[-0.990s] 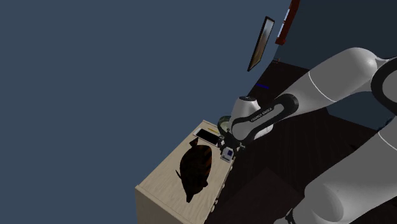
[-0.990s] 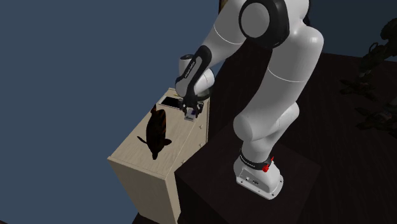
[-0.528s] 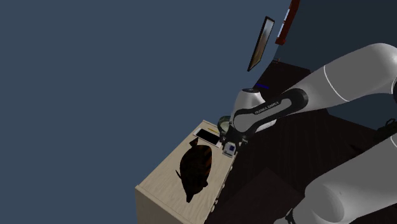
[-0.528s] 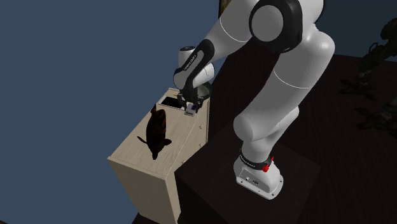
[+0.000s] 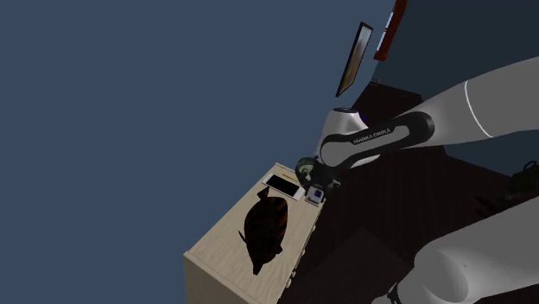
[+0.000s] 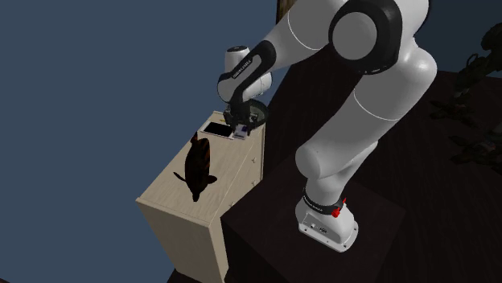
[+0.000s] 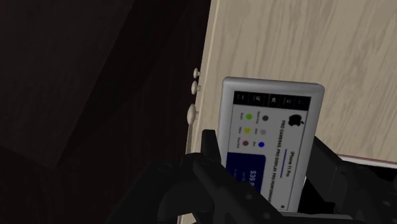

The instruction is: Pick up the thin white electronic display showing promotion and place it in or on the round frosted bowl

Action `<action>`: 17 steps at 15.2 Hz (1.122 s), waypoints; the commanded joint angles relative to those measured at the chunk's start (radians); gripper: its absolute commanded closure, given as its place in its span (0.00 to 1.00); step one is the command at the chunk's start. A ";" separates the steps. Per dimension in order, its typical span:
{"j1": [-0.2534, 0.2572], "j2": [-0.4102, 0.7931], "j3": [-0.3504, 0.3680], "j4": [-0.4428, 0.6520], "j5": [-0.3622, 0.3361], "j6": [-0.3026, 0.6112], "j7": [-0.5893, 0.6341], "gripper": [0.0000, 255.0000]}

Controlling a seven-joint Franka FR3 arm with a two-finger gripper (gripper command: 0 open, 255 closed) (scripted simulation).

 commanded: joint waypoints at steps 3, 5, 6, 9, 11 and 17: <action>0.004 -0.046 -0.006 0.025 0.006 -0.071 -0.005 1.00; 0.005 -0.066 -0.009 0.038 0.008 -0.104 -0.008 1.00; 0.006 -0.076 -0.011 0.044 0.009 -0.120 -0.009 1.00; 0.007 -0.102 -0.016 0.066 0.011 -0.168 -0.012 1.00; 0.007 -0.118 -0.019 0.082 0.011 -0.199 -0.013 1.00; -0.018 -0.085 -0.046 0.160 -0.013 -0.246 -0.045 1.00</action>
